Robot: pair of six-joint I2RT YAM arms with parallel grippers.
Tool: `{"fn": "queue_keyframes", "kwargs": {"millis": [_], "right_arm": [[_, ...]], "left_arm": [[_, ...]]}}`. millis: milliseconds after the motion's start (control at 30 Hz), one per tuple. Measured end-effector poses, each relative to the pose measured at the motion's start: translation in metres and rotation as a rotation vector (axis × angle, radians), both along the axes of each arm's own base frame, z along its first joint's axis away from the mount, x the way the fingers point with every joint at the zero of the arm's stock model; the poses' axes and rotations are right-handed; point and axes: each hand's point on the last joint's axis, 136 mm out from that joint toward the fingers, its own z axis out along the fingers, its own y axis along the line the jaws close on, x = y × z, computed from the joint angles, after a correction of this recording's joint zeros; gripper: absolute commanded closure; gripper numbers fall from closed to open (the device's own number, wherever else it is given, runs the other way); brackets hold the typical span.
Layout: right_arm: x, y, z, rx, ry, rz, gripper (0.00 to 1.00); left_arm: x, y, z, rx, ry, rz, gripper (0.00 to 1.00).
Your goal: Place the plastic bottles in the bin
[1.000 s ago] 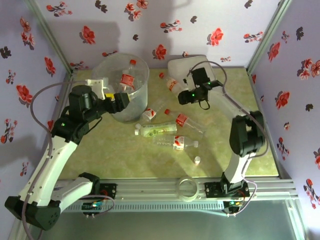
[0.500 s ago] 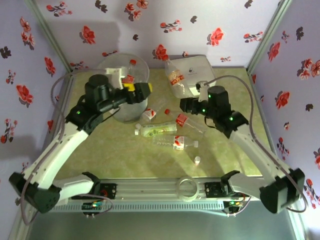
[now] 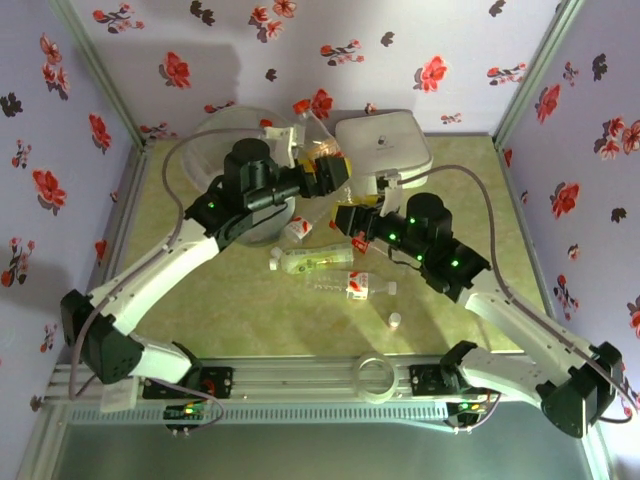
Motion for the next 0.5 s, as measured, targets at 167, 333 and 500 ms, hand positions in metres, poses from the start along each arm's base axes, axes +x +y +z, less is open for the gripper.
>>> {"fn": "queue_keyframes", "kwargs": {"millis": [167, 333, 500], "right_arm": [[0.0008, 0.0057, -0.0041, 0.006, 0.008, 0.001, 0.42], [0.0007, 0.0078, -0.0042, 0.01, 0.008, 0.004, 0.37], [0.001, 0.0105, -0.0058, 0.009, 0.01, 0.013, 0.22]], "left_arm": [[0.0058, -0.0051, 0.0032, -0.047, 0.008, 0.008, 0.22], [0.0081, -0.0039, 0.0055, -0.056, 0.004, 0.022, 0.36], [0.0098, -0.0025, 0.0041, -0.046, 0.0, 0.034, 0.44]]}}
